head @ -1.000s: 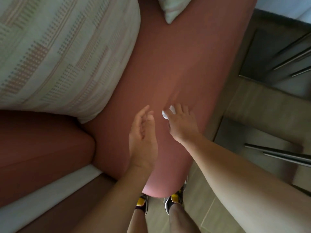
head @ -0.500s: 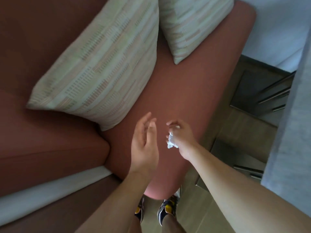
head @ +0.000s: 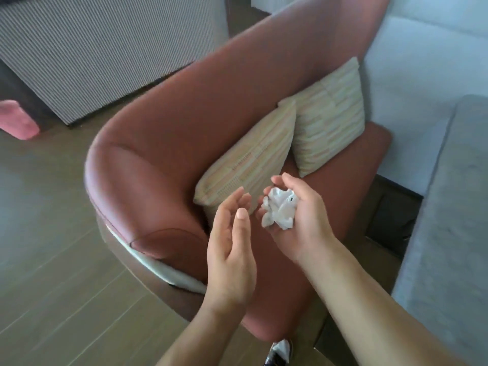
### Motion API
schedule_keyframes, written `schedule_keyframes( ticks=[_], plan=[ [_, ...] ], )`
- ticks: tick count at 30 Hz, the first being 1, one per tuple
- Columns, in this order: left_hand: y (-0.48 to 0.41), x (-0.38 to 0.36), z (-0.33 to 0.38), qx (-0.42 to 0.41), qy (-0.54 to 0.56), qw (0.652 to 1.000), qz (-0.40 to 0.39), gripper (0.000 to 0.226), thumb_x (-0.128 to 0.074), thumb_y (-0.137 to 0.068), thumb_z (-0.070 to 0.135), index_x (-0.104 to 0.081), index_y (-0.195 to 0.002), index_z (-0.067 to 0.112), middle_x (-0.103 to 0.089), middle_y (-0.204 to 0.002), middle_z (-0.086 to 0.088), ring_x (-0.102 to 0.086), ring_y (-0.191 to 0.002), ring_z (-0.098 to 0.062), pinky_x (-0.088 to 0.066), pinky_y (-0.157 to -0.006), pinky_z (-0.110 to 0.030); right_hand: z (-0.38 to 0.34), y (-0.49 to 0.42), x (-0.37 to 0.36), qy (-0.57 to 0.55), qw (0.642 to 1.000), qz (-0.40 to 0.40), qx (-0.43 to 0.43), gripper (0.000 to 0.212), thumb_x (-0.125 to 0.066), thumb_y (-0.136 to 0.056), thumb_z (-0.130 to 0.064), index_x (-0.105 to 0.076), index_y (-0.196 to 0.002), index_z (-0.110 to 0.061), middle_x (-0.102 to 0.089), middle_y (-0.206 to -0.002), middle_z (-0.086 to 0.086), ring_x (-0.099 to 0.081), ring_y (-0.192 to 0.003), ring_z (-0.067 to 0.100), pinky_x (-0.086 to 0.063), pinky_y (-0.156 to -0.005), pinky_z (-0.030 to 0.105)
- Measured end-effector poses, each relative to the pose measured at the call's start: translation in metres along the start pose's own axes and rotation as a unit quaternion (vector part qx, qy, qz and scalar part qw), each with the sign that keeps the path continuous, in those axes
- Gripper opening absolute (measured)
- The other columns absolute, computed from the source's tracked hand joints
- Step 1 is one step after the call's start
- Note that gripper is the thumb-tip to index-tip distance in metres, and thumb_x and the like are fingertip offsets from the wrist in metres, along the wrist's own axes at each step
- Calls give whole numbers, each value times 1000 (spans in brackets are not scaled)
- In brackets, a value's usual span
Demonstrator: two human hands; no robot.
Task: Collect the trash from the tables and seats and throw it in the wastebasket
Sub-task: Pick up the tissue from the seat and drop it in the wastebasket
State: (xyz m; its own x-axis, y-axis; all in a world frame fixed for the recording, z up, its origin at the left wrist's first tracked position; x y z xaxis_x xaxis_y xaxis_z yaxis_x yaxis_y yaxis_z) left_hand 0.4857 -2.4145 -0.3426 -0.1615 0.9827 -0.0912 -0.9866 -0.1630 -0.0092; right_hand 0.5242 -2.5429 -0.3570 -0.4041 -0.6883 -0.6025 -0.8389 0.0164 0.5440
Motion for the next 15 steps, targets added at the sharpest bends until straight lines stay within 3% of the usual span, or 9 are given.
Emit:
schedule_keyframes(
  ticks=[3, 6, 10, 13, 15],
  plan=[
    [6, 48, 51, -40, 11, 999, 24, 42, -42, -101, 51, -60, -135, 35, -68, -135, 13, -60, -133, -5, -50, -112, -40, 7, 38, -65, 5, 998, -55, 23, 15, -59, -102, -27, -64, -97, -14, -61, -79, 4, -63, -68, 21, -49, -59, 31],
    [13, 113, 90, -71, 20, 996, 51, 44, -41, -102, 49, -60, -138, 32, -69, -132, 14, -63, -127, -2, -53, -103, -26, 37, 71, -121, 4, 996, -84, 25, 14, -61, -101, -27, -66, -97, -14, -62, -80, 5, -66, -70, 23, -53, -58, 30],
    [25, 217, 129, -93, 16, 992, 85, 44, -43, -98, 55, -61, -133, 36, -69, -134, 9, -61, -132, -10, -49, -114, -47, 102, 104, -188, 36, 993, -111, 6, 17, -60, -101, -30, -68, -93, -17, -64, -78, 3, -62, -68, 21, -48, -61, 31],
    [38, 301, 145, -93, 7, 988, 120, 51, -45, -95, 57, -58, -138, 33, -68, -135, 9, -61, -131, -9, -48, -114, -49, 161, 120, -239, 71, 988, -139, -11, 37, -55, -103, -31, -68, -70, -20, -56, -67, -1, -55, -61, 18, -42, -62, 30],
    [48, 357, 152, -98, 1, 984, 149, 55, -46, -95, 57, -58, -140, 29, -68, -135, 8, -62, -130, -9, -50, -113, -48, 202, 129, -275, 90, 982, -161, -26, 34, -53, -104, -29, -60, -72, -19, -56, -66, -3, -55, -61, 16, -41, -60, 29]
  ],
)
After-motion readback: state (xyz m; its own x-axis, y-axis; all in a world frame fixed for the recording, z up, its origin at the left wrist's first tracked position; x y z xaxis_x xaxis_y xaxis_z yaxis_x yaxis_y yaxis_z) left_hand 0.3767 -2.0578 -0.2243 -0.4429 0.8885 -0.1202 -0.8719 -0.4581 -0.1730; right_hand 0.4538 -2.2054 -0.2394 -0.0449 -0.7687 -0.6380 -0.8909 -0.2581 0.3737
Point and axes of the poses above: each hand's wrist, its own y-axis away from the middle knuckle, its own x-axis out of the back of the hand, z = x × y, the point moved 7 cm from there along -y, towards the middle knuckle
